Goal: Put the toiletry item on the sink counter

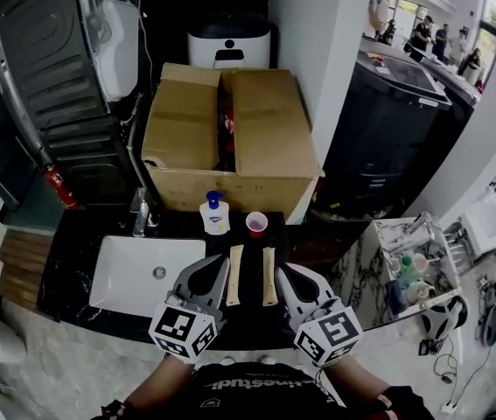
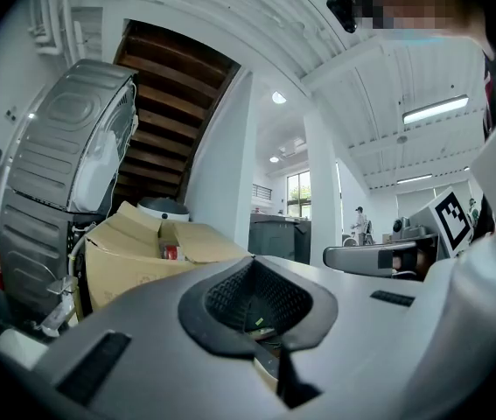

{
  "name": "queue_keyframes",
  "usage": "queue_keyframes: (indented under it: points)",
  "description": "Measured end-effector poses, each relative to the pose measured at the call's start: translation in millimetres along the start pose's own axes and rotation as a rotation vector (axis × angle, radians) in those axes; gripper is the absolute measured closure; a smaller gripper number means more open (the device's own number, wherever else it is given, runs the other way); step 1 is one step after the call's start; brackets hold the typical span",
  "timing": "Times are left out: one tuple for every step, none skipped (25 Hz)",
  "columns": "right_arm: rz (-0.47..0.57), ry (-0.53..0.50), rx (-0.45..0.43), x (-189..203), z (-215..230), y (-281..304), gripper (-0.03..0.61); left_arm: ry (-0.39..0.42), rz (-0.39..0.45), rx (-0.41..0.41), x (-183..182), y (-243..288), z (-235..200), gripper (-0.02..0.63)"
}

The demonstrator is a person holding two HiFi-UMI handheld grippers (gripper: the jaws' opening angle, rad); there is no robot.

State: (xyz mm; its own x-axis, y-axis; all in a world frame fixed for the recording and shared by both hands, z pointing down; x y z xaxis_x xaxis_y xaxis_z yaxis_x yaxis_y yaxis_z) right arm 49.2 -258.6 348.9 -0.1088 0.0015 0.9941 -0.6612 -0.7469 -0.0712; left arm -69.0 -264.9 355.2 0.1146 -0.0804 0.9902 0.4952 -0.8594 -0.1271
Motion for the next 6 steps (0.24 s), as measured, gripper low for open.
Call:
queue_keyframes:
  points:
    - [-0.001,0.001,0.002,1.1,-0.2,0.4,0.541,-0.001,0.0,0.0,0.7,-0.3,-1.0,0.6]
    - [-0.001,0.001,0.002,1.8,-0.5,1.1,0.541,-0.002,-0.001,-0.001,1.3,-0.4,-2.2,0.6]
    - [-0.001,0.001,0.001,1.8,-1.1,2.1,0.541,-0.003,-0.002,-0.002,1.6,-0.3,-3.5,0.6]
    - [-0.001,0.001,-0.001,1.7,-1.6,3.1,0.541,-0.003,-0.002,-0.004,1.6,-0.2,-4.7,0.6]
    - [0.0,0.001,-0.003,1.6,-2.2,4.2,0.541,-0.003,-0.002,-0.005,1.5,0.1,-6.0,0.6]
    - [0.0,0.0,-0.005,1.4,-2.7,5.4,0.541,-0.003,-0.001,-0.006,1.4,0.3,-7.1,0.6]
Point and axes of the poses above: the fingertips, and each gripper's own axes: y forward along the fingers, z to its right, x out of its underside, the point moved 1 cm from there along -y, backward along the fingers, and after that the axes turned 5 degrees about z, right-handed, at the moved point
